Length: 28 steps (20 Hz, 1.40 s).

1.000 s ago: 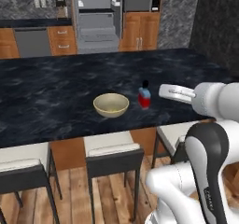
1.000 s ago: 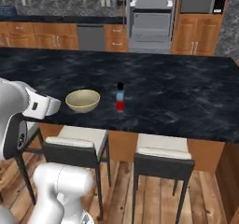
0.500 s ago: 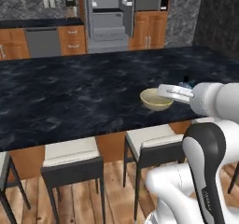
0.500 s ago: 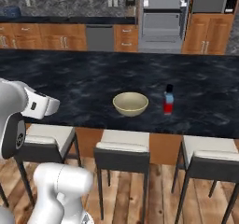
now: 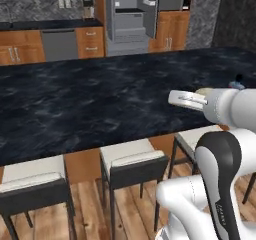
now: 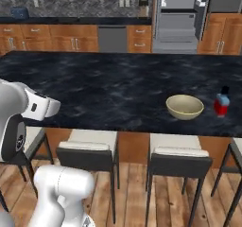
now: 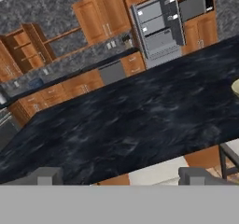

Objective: There is a bowl on the dining counter. Grab a lemon wedge from the fridge and place it in the bowl. Then get the liquor bottle and glass cup from the cabinet and place them next to the bowl.

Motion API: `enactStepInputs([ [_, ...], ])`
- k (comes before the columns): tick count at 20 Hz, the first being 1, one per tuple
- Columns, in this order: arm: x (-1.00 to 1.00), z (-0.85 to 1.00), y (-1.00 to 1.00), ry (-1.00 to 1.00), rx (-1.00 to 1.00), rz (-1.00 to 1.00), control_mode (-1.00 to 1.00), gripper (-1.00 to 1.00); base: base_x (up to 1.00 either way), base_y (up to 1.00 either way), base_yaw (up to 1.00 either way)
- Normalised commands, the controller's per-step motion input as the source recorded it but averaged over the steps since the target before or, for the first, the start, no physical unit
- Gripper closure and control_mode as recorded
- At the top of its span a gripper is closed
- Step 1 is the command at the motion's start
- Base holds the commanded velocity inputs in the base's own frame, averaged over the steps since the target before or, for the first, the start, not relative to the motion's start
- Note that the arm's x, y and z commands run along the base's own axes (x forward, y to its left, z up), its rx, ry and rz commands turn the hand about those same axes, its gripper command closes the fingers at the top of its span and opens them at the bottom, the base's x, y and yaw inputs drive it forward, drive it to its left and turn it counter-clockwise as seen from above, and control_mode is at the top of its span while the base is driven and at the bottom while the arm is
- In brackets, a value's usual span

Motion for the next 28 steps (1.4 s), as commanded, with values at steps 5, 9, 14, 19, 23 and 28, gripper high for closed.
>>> enactStepInputs([
  [5, 0.0, 0.0, 0.0, 0.0, 0.0, 0.0, 1.0, -1.0, 0.0, 1.0, -0.07],
  [9, 0.0, 0.0, 0.0, 0.0, 0.0, 0.0, 1.0, -1.0, 0.02, 1.0, -0.06],
  [14, 0.0, 0.0, 0.0, 0.0, 0.0, 0.0, 1.0, -1.0, 0.07, 1.0, -0.06],
  [19, 0.0, 0.0, 0.0, 0.0, 0.0, 0.0, 1.0, -1.0, 0.18, 1.0, -0.05],
  [23, 0.0, 0.0, 0.0, 0.0, 0.0, 0.0, 1.0, -1.0, 0.27, 1.0, -0.04],
  [28, 0.0, 0.0, 0.0, 0.0, 0.0, 0.0, 1.0, -1.0, 0.35, 1.0, -0.04],
])
